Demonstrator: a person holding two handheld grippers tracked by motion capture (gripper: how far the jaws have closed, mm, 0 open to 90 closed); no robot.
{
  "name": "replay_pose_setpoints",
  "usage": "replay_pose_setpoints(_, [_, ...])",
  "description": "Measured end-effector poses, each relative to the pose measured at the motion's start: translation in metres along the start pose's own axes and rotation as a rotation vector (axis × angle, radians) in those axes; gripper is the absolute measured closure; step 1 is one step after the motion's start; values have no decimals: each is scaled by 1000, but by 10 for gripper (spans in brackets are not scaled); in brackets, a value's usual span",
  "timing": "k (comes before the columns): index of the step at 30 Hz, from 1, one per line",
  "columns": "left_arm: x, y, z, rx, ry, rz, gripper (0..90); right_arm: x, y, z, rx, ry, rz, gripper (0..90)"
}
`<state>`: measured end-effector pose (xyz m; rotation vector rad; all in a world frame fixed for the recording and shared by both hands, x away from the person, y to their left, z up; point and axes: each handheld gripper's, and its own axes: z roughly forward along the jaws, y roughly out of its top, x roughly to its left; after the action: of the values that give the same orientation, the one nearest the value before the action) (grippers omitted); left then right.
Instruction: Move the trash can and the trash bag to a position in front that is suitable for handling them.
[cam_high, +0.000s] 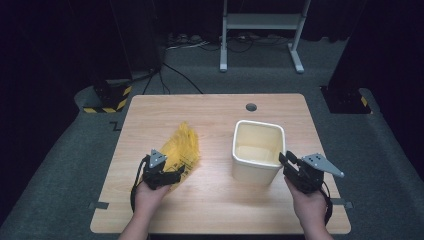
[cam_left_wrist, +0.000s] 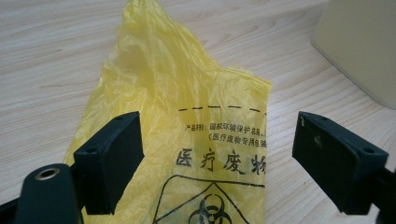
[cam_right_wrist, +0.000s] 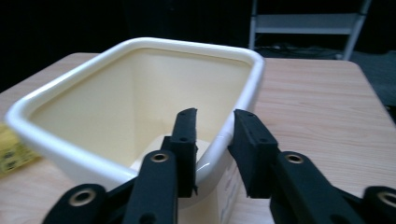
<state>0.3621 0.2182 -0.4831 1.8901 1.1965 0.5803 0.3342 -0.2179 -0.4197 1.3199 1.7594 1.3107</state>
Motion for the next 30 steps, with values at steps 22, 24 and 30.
replay_pose_setpoints(22, [-35,21,8,-63,-75,19,172,-62,-27,9,-10,-131,-50,415])
replay_pose_setpoints(24, [-35,25,10,-64,-80,11,173,-62,-28,14,9,-122,-51,399])
replay_pose_setpoints(30, [-41,32,27,-56,-69,-1,172,-61,-32,24,26,-118,-40,383])
